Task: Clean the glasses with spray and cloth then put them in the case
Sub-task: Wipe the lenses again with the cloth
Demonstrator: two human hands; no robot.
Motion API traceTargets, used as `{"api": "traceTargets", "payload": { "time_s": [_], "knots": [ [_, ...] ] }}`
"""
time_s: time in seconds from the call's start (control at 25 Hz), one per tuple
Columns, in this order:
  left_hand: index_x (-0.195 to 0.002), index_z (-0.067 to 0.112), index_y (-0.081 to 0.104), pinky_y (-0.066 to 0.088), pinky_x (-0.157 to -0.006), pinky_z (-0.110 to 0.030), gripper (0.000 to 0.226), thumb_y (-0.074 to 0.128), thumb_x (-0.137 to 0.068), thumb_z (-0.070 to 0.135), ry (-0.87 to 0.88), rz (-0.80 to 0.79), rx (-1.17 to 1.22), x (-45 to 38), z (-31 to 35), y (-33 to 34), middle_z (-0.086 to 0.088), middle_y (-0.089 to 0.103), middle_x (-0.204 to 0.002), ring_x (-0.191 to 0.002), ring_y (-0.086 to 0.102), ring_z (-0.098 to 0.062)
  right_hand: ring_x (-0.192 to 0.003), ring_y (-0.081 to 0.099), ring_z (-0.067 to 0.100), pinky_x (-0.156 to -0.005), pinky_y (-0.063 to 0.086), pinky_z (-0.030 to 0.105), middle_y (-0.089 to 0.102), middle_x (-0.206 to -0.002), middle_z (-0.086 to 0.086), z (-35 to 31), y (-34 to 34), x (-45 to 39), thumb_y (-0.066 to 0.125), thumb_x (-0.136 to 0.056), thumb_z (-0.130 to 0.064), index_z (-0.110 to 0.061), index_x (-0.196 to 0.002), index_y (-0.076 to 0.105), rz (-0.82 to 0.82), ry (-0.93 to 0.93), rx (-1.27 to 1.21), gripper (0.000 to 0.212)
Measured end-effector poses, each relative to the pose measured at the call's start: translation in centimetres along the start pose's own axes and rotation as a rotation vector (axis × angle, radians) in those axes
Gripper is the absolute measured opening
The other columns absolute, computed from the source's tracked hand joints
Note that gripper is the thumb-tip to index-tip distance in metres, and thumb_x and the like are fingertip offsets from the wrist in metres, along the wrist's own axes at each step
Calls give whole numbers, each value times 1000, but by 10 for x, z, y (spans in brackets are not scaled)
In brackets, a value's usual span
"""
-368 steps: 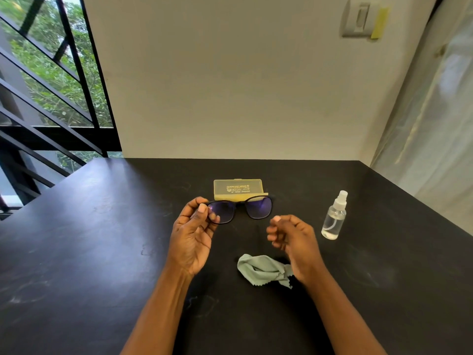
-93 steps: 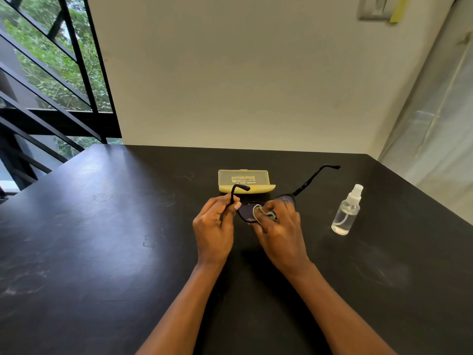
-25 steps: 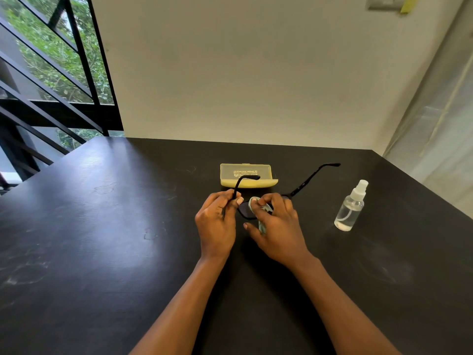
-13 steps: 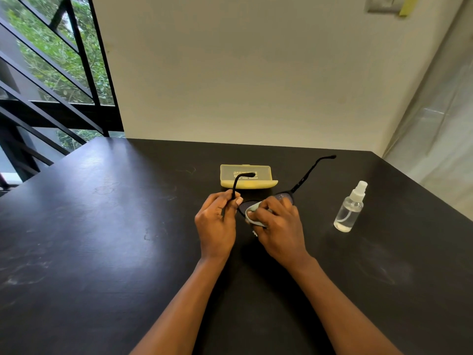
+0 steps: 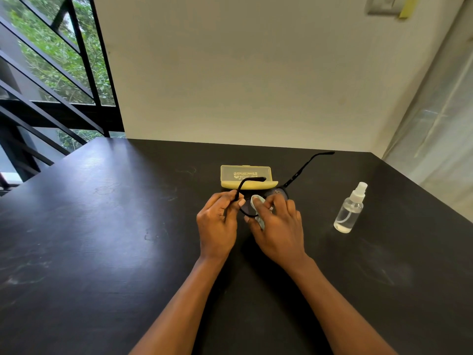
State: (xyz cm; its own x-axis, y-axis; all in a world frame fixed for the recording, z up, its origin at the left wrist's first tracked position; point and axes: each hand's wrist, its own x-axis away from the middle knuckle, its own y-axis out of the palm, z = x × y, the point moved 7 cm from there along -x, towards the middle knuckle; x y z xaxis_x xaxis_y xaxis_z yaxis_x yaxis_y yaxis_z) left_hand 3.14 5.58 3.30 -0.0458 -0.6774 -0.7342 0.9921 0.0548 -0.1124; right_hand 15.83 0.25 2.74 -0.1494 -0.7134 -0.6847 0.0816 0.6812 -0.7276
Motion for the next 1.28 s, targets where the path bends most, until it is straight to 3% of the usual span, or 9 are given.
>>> {"api": "traceTargets", "payload": {
  "time_s": [0.08, 0.2, 0.36, 0.52, 0.64, 0.76, 1.0, 1.08, 1.28],
  "knots": [
    [-99, 4, 69, 50, -71, -9, 18, 65, -82, 1, -4, 0, -1, 1, -1, 0, 6, 62, -93, -85, 59, 11, -85, 46, 21, -60, 36, 29, 52, -101, 4, 0, 5, 0, 40, -81, -50, -25, -117, 58, -46, 0, -64, 47],
    [-100, 4, 69, 51, -71, -10, 19, 66, -81, 1, -18, 17, 8, 1, -4, -1, 5, 62, -93, -85, 59, 11, -86, 47, 24, -61, 36, 30, 51, -104, 4, -1, 8, -1, 39, -83, -45, -34, -119, 59, -83, -42, -183, 42],
    [-98, 5, 69, 51, -72, -9, 18, 66, -81, 1, -28, 28, 10, 0, -3, -1, 5, 62, -92, -85, 60, 11, -77, 48, 22, -58, 40, 30, 55, -89, 2, -5, -5, -1, 66, -77, -32, -28, -97, 68, 30, -111, -273, 20],
    [-98, 5, 69, 49, -73, -7, 18, 67, -80, 1, -14, 31, -4, -2, -1, -3, 6, 62, -92, -85, 58, 14, -77, 42, 17, -57, 31, 26, 57, -81, 3, -6, -18, 0, 81, -62, -36, -19, -77, 68, 118, -127, -26, 26],
    [-98, 6, 69, 51, -73, -9, 18, 66, -81, 1, -16, 29, 15, -3, -1, -3, 6, 62, -92, -85, 59, 12, -76, 47, 19, -57, 30, 26, 58, -82, 4, -4, -16, 0, 79, -64, -41, -17, -89, 71, 92, -89, 80, 36],
    [-99, 7, 68, 51, -72, -10, 19, 66, -81, 0, -10, 6, 36, -3, -1, -2, 6, 62, -91, -86, 60, 10, -76, 54, 22, -56, 33, 27, 55, -86, 5, -1, -9, 0, 77, -67, -41, -18, -103, 67, 52, -25, -18, 44],
    [-98, 5, 69, 50, -69, -7, 17, 65, -81, 1, -4, -6, 25, -2, -1, -1, 9, 61, -91, -84, 60, 10, -87, 50, 22, -62, 34, 30, 48, -96, 4, -2, 2, -1, 52, -81, -42, -34, -117, 61, -65, -24, -207, 38],
    [-98, 7, 68, 50, -70, -8, 18, 65, -82, 1, -13, -5, 29, -2, -1, -1, 10, 60, -91, -84, 60, 10, -83, 49, 21, -62, 34, 30, 48, -93, 3, -3, 1, -1, 52, -81, -40, -36, -114, 62, -67, -48, -279, 35],
    [-100, 17, 64, 49, -69, -6, 24, 65, -82, 2, -51, 0, 42, -3, 0, -3, 17, 57, -89, -84, 60, 11, -74, 50, 22, -59, 35, 30, 55, -83, 2, -2, -10, -1, 79, -68, -25, -26, -88, 73, -13, -93, -296, 21]
  ]
}}
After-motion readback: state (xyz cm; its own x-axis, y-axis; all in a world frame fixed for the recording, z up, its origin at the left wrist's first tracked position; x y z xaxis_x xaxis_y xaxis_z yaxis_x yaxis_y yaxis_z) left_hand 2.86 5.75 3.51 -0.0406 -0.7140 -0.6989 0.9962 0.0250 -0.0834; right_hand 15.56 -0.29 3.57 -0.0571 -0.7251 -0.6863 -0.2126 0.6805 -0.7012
